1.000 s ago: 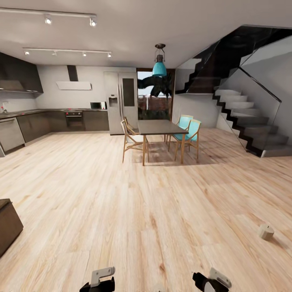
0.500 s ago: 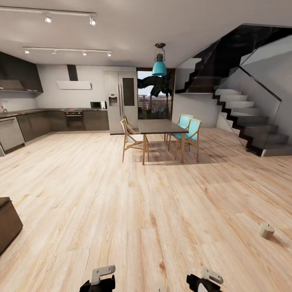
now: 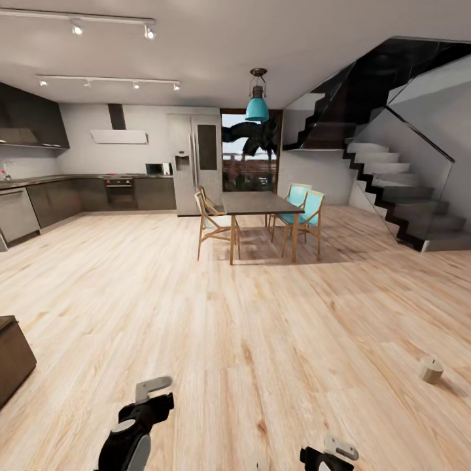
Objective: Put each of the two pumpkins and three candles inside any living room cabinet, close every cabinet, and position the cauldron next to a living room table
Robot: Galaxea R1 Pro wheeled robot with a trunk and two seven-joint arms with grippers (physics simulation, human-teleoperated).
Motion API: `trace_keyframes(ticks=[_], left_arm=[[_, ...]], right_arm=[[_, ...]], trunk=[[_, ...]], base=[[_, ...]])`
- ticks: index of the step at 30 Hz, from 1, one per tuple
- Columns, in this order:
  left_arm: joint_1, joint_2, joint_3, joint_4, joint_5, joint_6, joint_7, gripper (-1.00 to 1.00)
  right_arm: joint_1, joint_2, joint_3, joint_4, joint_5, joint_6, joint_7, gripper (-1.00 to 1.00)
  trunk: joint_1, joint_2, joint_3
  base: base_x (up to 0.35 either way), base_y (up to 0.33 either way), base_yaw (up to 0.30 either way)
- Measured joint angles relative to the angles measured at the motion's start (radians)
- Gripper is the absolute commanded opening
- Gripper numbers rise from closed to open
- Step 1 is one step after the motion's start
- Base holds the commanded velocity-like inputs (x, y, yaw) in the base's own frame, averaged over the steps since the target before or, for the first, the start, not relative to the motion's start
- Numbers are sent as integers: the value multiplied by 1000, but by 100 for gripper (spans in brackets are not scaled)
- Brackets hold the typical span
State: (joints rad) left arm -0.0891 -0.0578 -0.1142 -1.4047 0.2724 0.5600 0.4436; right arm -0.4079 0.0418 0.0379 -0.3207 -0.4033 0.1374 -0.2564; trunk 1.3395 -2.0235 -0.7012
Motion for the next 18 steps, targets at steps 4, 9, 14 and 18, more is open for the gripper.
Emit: trace_keyframes(ticks=[4, 9, 14, 18], left_arm=[[-3, 3, 31, -28, 17, 13, -2, 100], [-5, 4, 44, -41, 33, 7, 0, 100], [-7, 3, 50, -13, 39, -4, -3, 100], [-7, 3, 49, 0, 44, -19, -1, 100]], right_arm=[[0, 1, 38, 4, 1, 1, 1, 100], [0, 2, 58, 5, 1, 1, 2, 100], [0, 2, 96, 5, 1, 1, 1, 100], [0, 3, 127, 7, 1, 2, 1, 100]], trunk=[[0, 0, 0], [19, -35, -16], [38, -70, -31], [54, -98, -44]], base=[[0, 0, 0], [0, 0, 0], [0, 0, 0], [0, 0, 0]])
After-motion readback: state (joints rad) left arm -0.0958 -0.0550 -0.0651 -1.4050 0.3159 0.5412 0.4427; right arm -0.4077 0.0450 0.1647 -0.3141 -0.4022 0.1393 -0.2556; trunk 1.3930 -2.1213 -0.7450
